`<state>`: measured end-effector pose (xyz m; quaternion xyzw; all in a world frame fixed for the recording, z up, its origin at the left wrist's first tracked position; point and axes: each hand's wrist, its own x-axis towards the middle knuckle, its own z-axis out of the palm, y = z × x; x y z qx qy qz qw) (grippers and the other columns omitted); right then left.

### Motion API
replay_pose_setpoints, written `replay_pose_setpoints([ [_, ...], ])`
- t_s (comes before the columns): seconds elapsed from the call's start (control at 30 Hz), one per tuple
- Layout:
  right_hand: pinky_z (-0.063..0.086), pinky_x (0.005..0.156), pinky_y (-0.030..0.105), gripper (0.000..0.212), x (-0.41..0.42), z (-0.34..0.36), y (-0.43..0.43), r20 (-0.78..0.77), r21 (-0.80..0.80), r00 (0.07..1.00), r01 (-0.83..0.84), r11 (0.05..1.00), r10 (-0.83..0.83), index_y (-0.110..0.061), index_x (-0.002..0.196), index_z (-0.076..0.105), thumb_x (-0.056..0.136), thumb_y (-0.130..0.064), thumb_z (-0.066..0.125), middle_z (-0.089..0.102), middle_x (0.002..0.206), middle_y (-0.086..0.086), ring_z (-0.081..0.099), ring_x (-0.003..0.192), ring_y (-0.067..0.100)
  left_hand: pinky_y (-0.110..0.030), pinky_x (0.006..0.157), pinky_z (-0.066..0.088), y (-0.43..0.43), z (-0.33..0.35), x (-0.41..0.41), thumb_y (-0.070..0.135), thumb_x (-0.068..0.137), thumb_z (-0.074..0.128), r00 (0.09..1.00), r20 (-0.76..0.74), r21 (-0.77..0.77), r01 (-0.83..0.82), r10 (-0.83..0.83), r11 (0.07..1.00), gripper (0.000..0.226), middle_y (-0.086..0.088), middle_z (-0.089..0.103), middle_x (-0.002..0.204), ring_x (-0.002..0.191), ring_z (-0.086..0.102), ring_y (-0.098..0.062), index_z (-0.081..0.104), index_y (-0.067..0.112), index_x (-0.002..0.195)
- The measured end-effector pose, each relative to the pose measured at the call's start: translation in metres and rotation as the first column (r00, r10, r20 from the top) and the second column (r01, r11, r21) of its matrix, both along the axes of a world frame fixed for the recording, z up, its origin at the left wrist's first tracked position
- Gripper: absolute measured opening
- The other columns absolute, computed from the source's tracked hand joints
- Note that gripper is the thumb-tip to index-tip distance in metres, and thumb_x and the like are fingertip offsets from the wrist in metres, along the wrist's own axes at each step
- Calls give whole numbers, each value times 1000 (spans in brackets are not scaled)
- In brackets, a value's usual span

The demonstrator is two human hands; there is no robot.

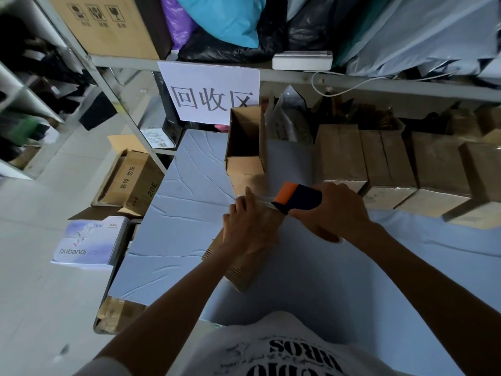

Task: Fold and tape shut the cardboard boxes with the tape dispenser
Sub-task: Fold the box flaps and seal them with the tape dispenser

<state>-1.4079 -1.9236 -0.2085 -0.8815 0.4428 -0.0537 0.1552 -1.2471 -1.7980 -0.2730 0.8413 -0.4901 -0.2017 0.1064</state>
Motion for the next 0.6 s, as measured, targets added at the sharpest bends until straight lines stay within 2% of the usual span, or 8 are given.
replay_pose_setpoints([
  [0.1, 43, 59, 26, 74, -3, -4, -2, -35, 51, 999, 24, 998, -22, -21, 102, 59, 55, -77, 64, 51, 74, -8, 53, 69, 14, -48, 105, 33, 0, 1, -1, 60, 65, 76, 1000, 15, 22, 4, -4, 1000, 130, -11, 24, 148, 133, 30, -31, -11, 12, 150],
  [0.2, 36, 53, 21, 68, -9, -17, 2, -33, 130, 999, 17, 991, -13, -23, 99, 59, 56, -75, 66, 47, 69, -14, 52, 65, 9, -50, 107, 33, -1, 1, -1, 61, 66, 75, 1000, 16, 26, 10, -10, 1000, 130, -11, 22, 150, 135, 30, -32, -11, 14, 150],
  [0.3, 38, 60, 22, 66, -15, -26, 3, -45, 121, 999, 6, 993, -1, -24, 102, 59, 59, -74, 67, 53, 76, -10, 53, 69, 11, -52, 108, 33, -1, 0, 0, 62, 67, 73, 999, 6, 35, 33, -34, 999, 127, -10, 21, 151, 135, 30, -34, -10, 15, 151],
  [0.47, 30, 51, 17, 53, -21, -30, 4, -2, 153, 1000, -1, 988, 1, -30, 87, 51, 59, -71, 70, 55, 72, -10, 54, 65, 9, -52, 103, 37, -3, -2, 0, 60, 65, 76, 999, 21, 45, 43, -44, 998, 129, -10, 24, 149, 133, 33, -34, -10, 15, 150],
  [0.6, 41, 60, 23, 53, -38, -30, 5, -30, 196, 1000, 5, 981, 1, -30, 88, 49, 60, -70, 70, 58, 75, -9, 57, 67, 9, -52, 98, 43, -4, -1, 13, 57, 62, 80, 998, -50, 31, -27, 29, 999, 129, -9, 25, 148, 130, 39, -33, -7, 20, 151],
])
